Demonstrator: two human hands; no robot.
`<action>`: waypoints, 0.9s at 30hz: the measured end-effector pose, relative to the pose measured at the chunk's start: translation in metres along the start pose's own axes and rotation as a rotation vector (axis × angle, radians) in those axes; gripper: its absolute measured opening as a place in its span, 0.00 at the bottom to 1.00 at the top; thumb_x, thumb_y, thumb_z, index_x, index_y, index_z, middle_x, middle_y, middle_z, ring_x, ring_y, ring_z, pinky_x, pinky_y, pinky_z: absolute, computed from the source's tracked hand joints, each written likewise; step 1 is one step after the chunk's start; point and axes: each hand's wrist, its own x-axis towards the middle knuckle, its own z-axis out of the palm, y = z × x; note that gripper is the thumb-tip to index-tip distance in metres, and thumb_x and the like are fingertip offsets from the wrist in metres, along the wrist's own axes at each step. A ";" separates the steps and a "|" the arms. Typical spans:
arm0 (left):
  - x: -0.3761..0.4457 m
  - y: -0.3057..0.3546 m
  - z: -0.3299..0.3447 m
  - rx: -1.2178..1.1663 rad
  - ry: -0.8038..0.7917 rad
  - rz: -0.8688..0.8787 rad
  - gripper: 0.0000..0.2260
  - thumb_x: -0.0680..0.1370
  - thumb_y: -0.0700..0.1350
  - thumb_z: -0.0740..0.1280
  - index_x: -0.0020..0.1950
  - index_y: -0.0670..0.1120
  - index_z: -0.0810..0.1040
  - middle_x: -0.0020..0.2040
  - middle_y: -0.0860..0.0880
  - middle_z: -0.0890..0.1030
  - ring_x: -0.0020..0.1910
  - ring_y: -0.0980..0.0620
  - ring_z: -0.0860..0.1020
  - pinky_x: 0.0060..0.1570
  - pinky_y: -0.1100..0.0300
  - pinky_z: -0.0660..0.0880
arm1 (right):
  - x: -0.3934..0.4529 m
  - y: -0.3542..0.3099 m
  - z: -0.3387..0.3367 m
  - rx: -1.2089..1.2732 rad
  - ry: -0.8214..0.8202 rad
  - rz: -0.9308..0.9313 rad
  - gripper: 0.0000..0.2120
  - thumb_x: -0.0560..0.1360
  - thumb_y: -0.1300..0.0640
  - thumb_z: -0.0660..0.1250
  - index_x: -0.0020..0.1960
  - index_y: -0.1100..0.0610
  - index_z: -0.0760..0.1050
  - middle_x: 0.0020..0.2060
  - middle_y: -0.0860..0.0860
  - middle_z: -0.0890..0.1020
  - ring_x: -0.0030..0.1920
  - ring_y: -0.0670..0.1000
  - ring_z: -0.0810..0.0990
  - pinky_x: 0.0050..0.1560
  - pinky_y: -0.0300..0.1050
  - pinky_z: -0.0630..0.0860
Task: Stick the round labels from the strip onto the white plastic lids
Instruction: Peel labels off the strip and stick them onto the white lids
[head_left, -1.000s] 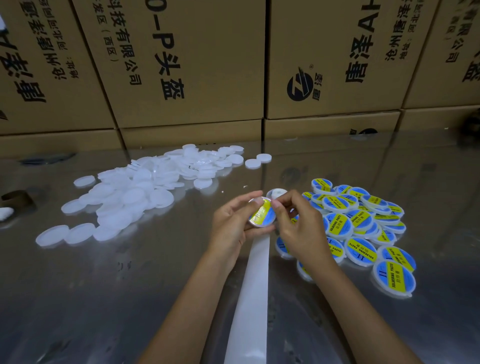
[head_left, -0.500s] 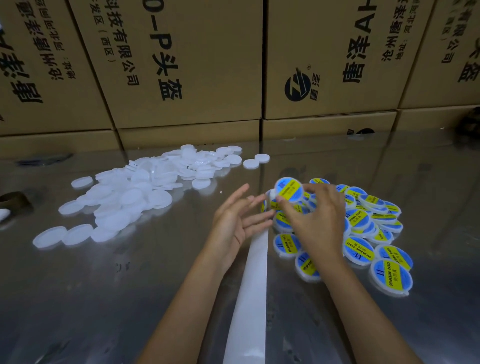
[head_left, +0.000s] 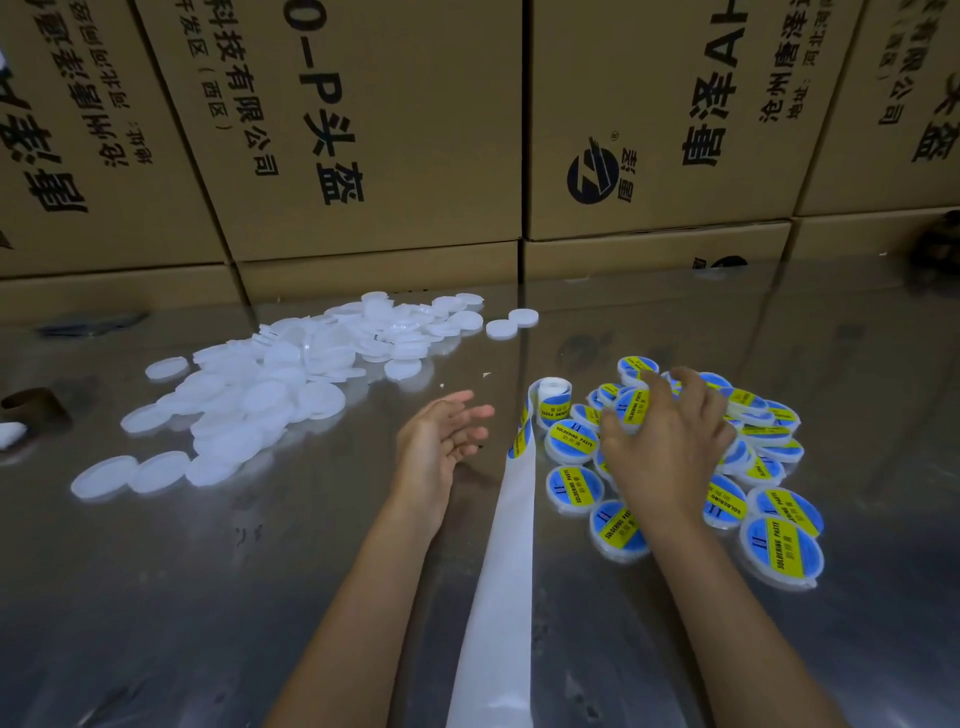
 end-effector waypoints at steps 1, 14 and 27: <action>0.002 -0.001 -0.003 0.048 0.027 0.031 0.10 0.81 0.38 0.60 0.56 0.42 0.80 0.46 0.44 0.87 0.36 0.52 0.80 0.37 0.63 0.75 | -0.005 -0.007 0.001 0.020 0.008 -0.063 0.21 0.72 0.52 0.72 0.62 0.58 0.77 0.67 0.57 0.72 0.67 0.61 0.67 0.61 0.58 0.63; 0.115 0.012 -0.034 0.970 0.389 0.203 0.18 0.82 0.42 0.62 0.71 0.40 0.71 0.69 0.38 0.74 0.66 0.38 0.75 0.68 0.49 0.70 | -0.032 -0.042 0.017 0.182 -0.284 -0.321 0.13 0.74 0.51 0.66 0.58 0.51 0.78 0.55 0.47 0.78 0.57 0.53 0.74 0.60 0.52 0.67; 0.164 0.010 -0.039 1.419 0.356 0.082 0.27 0.81 0.58 0.60 0.72 0.39 0.72 0.73 0.37 0.67 0.74 0.39 0.61 0.72 0.49 0.59 | -0.027 -0.041 0.026 0.294 -0.342 -0.183 0.15 0.72 0.54 0.66 0.59 0.49 0.74 0.45 0.42 0.83 0.53 0.49 0.79 0.66 0.43 0.56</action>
